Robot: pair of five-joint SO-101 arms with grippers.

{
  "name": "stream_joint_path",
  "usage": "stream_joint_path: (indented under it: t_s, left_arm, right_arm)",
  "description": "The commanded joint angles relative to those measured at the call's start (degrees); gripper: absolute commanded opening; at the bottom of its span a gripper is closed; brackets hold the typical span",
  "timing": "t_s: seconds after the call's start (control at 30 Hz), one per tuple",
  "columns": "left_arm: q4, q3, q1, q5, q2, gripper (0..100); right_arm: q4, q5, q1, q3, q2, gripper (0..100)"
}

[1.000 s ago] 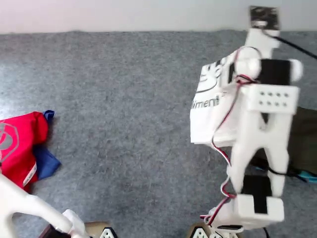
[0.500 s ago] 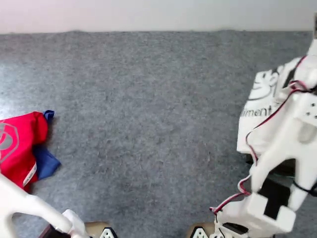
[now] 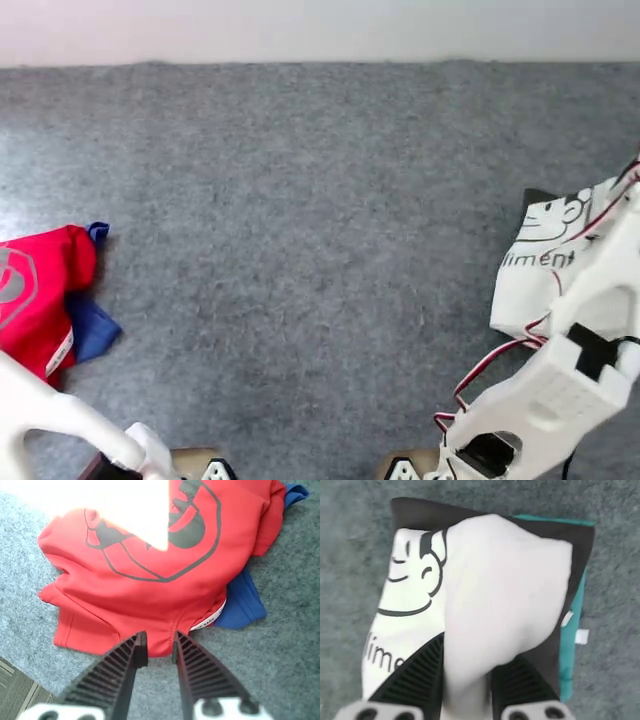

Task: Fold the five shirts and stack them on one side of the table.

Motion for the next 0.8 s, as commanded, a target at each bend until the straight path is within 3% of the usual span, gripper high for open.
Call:
stream_joint_path:
  t_s: [0.0,0.07,0.23,0.3,0.5,0.7,0.77]
  left_arm:
    - [-0.44,-0.31,0.53,-0.53,-1.23,9]
    - [-0.53,-0.31,0.53,-0.53,-1.05,9]
    - [-0.53,-0.31,0.53,-0.53,-0.88,9]
    - [-0.53,-0.31,0.53,-0.53,-0.88,9]
    - [-0.53,-0.31,0.53,-0.53,-0.88,9]
    - [-0.35,-0.31,0.53,-0.53,-1.14,9]
    - [-0.35,-0.31,0.53,-0.53,-1.05,9]
  right_arm:
    - [-4.26,3.43,1.89,-1.93,0.57,1.7]
    - [-4.7,5.1,2.07,-1.93,1.45,4.6]
    - [-4.18,2.99,2.15,-3.08,1.01,30.4]
    - [-2.77,2.73,2.15,-4.57,-1.27,35.3]
    - [3.65,2.9,-0.13,-5.8,-7.25,27.1]
    - [9.71,6.33,-0.13,-5.71,-6.81,0.5]
    - [13.32,9.76,-0.31,-5.54,-4.97,3.4]
